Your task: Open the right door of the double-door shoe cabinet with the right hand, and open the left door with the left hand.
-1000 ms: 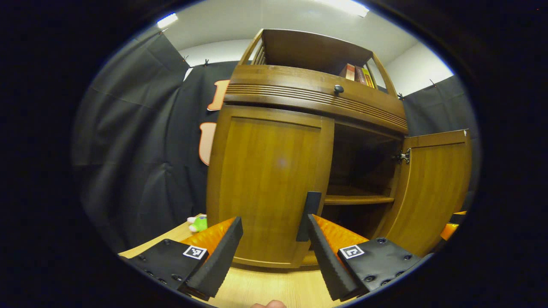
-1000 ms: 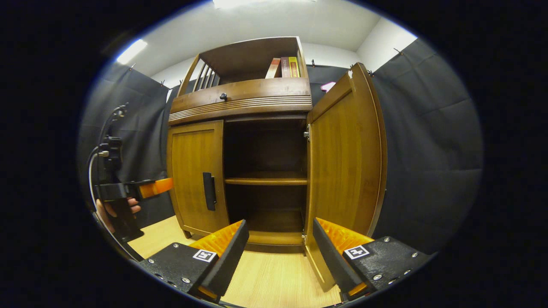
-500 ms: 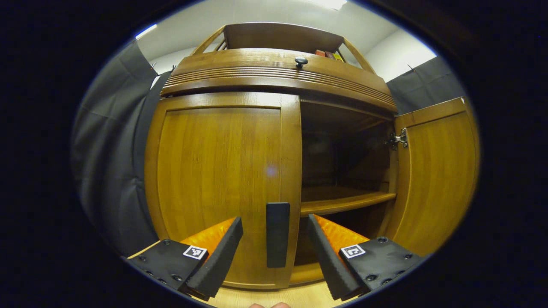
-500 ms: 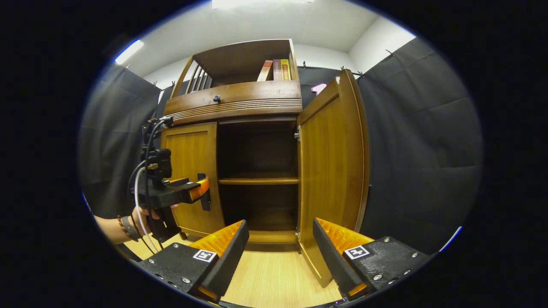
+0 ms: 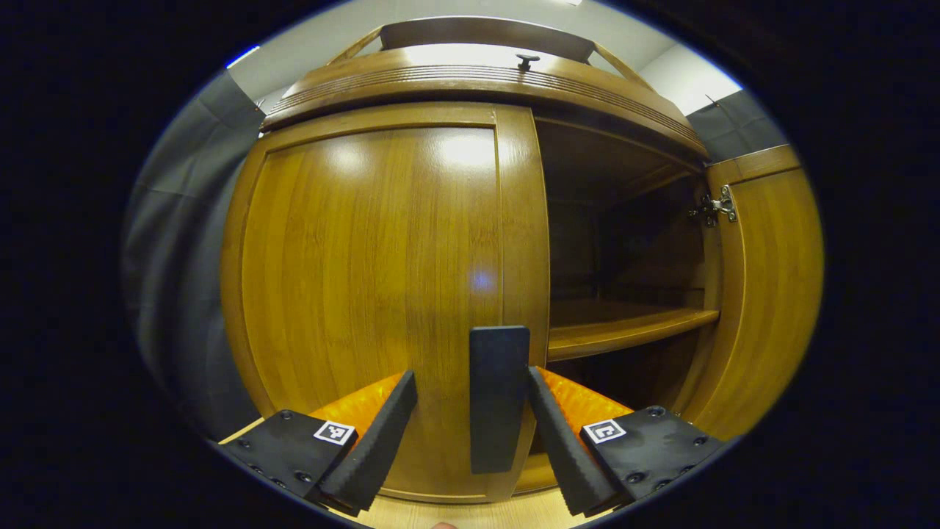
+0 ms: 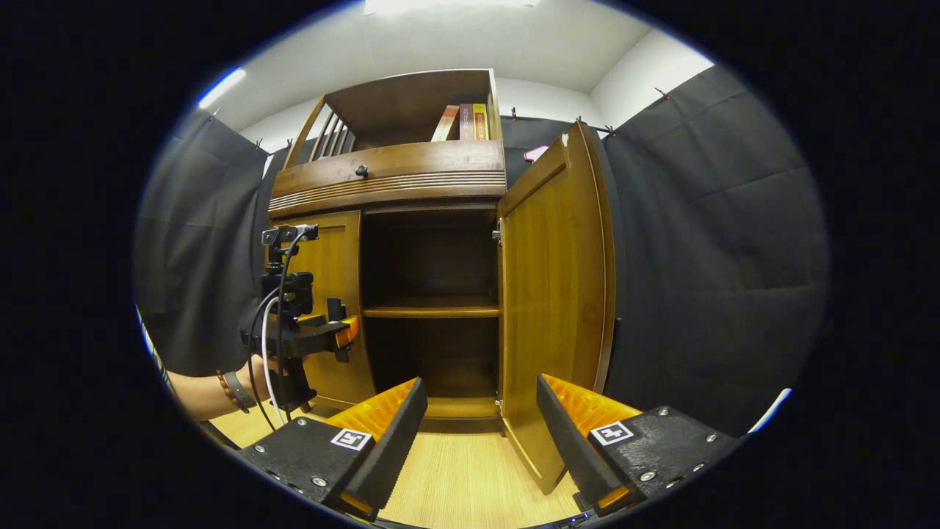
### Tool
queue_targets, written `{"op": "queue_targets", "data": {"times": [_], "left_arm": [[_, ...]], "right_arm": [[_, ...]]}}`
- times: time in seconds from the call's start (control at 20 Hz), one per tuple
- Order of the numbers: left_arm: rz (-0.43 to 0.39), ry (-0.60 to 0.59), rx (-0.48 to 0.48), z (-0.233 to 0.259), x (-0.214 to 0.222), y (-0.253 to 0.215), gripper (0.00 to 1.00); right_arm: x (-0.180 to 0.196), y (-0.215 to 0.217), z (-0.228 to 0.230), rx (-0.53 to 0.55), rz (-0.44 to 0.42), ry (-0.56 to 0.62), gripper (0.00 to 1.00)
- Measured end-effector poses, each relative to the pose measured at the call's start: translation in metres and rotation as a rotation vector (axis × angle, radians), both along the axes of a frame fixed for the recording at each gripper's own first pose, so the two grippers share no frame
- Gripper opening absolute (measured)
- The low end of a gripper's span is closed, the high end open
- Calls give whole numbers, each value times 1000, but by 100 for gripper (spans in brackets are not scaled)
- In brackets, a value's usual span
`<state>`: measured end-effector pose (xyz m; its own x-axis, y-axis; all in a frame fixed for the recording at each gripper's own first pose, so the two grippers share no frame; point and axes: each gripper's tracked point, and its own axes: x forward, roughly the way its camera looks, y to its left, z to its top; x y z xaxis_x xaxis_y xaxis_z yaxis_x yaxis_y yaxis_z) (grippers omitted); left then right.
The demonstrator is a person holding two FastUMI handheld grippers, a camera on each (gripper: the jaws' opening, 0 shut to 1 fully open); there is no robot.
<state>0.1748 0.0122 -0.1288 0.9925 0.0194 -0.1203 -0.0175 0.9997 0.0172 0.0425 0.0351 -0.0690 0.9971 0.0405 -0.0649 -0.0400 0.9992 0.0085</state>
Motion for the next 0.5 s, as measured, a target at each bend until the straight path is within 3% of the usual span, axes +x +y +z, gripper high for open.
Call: {"op": "queue_targets", "data": {"times": [0.2, 0.3, 0.5], "left_arm": [[-45, -1, -30, 0, -1, -16, 50], [-14, 2, -17, -2, 1, -15, 41], [5, 17, -34, -2, -3, -14, 36]], "right_arm": [[3, 1, -2, 8, 14, 11, 93], [0, 2, -4, 4, 19, 21, 93], [-5, 5, -8, -1, 13, 31, 93]]}}
